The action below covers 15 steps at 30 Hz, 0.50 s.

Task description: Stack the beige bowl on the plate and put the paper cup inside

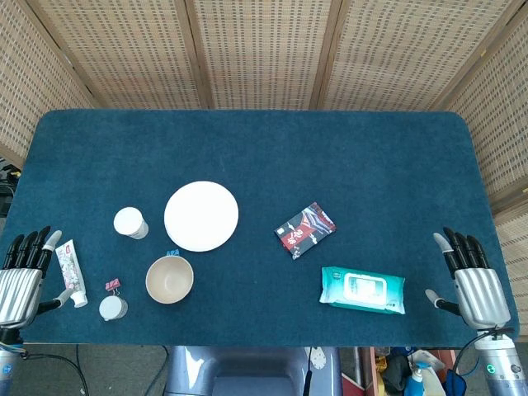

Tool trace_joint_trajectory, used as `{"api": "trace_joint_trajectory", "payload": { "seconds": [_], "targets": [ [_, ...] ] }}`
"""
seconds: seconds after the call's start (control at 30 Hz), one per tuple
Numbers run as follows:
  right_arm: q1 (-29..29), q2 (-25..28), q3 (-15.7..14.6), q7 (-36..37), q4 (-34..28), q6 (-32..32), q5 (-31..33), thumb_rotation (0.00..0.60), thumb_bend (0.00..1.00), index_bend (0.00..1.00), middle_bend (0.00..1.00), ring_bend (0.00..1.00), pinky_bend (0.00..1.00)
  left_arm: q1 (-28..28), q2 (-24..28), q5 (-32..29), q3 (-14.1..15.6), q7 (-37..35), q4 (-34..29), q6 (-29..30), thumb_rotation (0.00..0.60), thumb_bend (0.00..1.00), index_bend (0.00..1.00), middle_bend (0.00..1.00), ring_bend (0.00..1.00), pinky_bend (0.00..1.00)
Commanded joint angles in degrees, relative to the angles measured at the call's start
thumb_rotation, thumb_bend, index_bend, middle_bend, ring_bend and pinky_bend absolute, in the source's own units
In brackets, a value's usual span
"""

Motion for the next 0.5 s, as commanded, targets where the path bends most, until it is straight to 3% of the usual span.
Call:
{"api": "trace_joint_trajectory", "payload": {
  "seconds": [0.03, 0.5],
  "targets": [
    [-0.03, 0.04, -0.02, 0.07, 0.01, 0.06, -0.06, 0.600, 0.15, 0.00, 0.00, 0.00, 0.00, 0.01, -0.02, -0.01, 0.04, 0.10, 0.03, -0.04, 0.600, 0.12, 0.02, 0.00, 0.00, 0.00],
    [-0.15, 0.15, -0.04, 0.34, -0.15, 0.38, -0.27, 0.600, 0.15, 0.00, 0.00, 0.00, 0.00, 0.08, 0.04, 0.56, 0.07, -0.01, -0.15, 0.42, 0.600, 0.12, 0.03, 0.00, 0.00, 0.00]
  ]
}}
